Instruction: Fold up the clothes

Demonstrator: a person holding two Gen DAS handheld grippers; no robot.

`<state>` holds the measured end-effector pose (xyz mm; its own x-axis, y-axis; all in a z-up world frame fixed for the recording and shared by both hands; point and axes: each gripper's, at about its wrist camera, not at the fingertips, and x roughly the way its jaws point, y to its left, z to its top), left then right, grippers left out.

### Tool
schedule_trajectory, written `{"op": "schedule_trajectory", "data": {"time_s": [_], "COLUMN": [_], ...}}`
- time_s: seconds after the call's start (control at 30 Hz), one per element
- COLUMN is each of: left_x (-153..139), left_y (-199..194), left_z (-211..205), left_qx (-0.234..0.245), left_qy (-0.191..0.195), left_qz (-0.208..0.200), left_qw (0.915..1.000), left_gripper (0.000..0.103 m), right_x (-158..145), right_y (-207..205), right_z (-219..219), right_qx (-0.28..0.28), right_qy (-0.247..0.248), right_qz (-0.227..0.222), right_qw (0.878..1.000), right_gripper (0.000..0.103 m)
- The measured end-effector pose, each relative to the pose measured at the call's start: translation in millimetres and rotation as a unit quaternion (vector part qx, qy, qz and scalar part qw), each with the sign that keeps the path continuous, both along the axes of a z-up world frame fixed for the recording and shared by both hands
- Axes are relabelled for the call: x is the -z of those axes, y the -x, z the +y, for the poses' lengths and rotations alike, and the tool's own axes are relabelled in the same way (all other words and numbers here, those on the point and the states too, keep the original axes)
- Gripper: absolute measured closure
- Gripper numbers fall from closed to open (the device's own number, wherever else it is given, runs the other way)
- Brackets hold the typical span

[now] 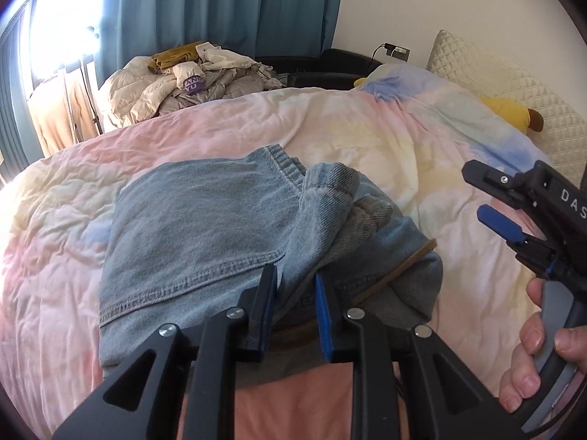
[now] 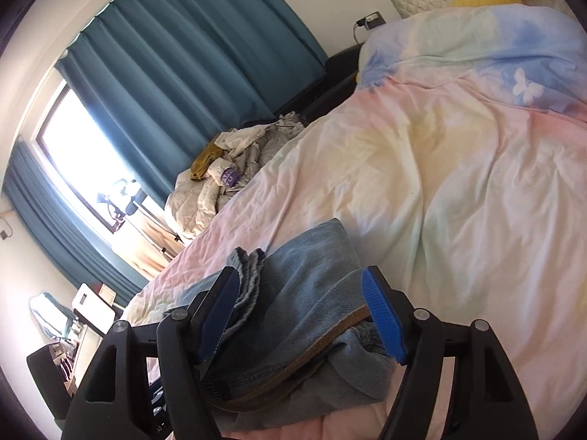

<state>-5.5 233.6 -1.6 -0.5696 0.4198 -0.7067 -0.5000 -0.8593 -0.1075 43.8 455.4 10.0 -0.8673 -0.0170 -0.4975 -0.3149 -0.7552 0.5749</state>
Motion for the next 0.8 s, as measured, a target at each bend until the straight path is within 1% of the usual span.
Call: {"op": "schedule_trajectory", "data": {"time_s": [0.1, 0.2, 0.3, 0.37, 0.47, 0.53, 0.6, 0.67, 0.73, 0.8], "left_x": [-7, -13, -12, -8, -3, 0, 2, 3, 3, 3], "left_y": [-9, -15, -11, -4, 7, 12, 16, 18, 18, 18], "left_z": [-20, -41, -58, -68, -83, -90, -96, -101, -104, -108], "left_qx": [-0.006, -0.015, -0.025, -0.034, -0.043, -0.048, -0.049, -0.047, -0.047, -0.047], "left_qy": [-0.003, -0.004, 0.003, -0.002, -0.025, -0.037, -0.046, -0.055, -0.059, -0.063], "left_qz": [0.002, 0.003, 0.014, 0.010, -0.005, -0.010, -0.015, -0.018, -0.014, -0.012], "left_qw": [1.0000, 0.9999, 0.9996, 0.9994, 0.9987, 0.9981, 0.9977, 0.9972, 0.9971, 0.9968], "left_gripper": [0.081, 0.079, 0.077, 0.077, 0.077, 0.077, 0.077, 0.077, 0.077, 0.077], "right_x": [-2, 3, 15, 26, 48, 59, 65, 70, 75, 78], "right_y": [14, 35, 61, 79, 101, 112, 121, 129, 137, 142], "right_z": [-13, -26, -34, -35, -31, -31, -36, -42, -51, -57], "right_qx": [-0.038, -0.091, -0.111, -0.123, -0.145, -0.165, -0.183, -0.210, -0.231, -0.247], "right_qy": [-0.009, 0.003, 0.005, 0.020, 0.070, 0.090, 0.078, 0.072, 0.060, 0.055], "right_qz": [-0.006, -0.014, -0.042, -0.061, -0.082, -0.095, -0.106, -0.113, -0.130, -0.136], "right_qw": [0.999, 0.996, 0.993, 0.990, 0.984, 0.978, 0.974, 0.968, 0.962, 0.958], "right_gripper": [0.033, 0.033, 0.033, 0.033, 0.033, 0.033, 0.033, 0.032, 0.031, 0.031]}}
